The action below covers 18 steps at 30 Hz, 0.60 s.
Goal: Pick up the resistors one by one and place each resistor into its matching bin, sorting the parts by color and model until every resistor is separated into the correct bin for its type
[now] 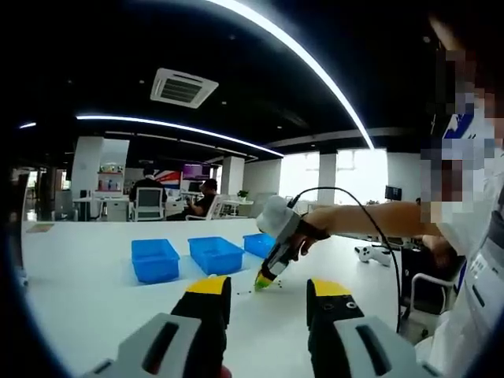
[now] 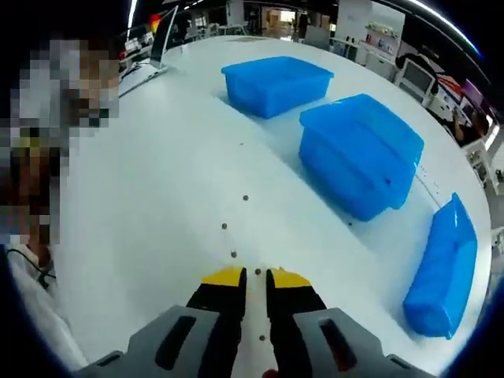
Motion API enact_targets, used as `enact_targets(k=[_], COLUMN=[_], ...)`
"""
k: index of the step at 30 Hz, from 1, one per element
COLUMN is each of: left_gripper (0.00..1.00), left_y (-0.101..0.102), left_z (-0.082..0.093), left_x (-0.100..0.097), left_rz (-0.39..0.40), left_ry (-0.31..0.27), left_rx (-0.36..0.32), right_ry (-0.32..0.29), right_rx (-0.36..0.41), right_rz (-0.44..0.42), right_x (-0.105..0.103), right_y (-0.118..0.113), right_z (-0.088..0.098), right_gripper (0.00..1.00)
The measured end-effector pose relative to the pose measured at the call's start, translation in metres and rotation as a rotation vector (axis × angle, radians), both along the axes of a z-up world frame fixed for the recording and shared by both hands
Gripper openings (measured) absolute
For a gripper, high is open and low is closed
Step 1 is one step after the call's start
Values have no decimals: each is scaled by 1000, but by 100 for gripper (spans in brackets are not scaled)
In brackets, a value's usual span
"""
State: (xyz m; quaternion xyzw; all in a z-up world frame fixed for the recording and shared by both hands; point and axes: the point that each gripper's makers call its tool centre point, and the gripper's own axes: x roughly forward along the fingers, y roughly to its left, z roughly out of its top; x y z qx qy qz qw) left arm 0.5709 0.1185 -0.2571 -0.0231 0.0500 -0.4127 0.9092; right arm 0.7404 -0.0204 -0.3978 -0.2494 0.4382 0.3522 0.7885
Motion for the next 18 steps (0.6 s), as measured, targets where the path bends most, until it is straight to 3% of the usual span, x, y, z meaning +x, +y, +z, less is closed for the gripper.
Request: enact_targets(k=[3, 6, 8, 14, 18], left_gripper=[40, 40, 40, 40, 40], left_y=[1, 1, 2, 4, 1], left_z=[0, 1, 1, 3, 0], left_x=[1, 0, 0, 1, 2], left_rz=[0, 1, 3, 9, 4], left_ry=[0, -3, -4, -7, -1], left_rx=[3, 3, 4, 0, 3], right_ry=[-6, -21, -6, 35, 15], right_rx=[-24, -48, 18, 59, 95], right_rz=[-27, -1, -9, -30, -24], right_x=[-5, 0, -2, -4, -4], right_y=[1, 2, 9, -2, -5], right_z=[-1, 0, 4, 7, 20], right_gripper=[5, 4, 3, 3, 3])
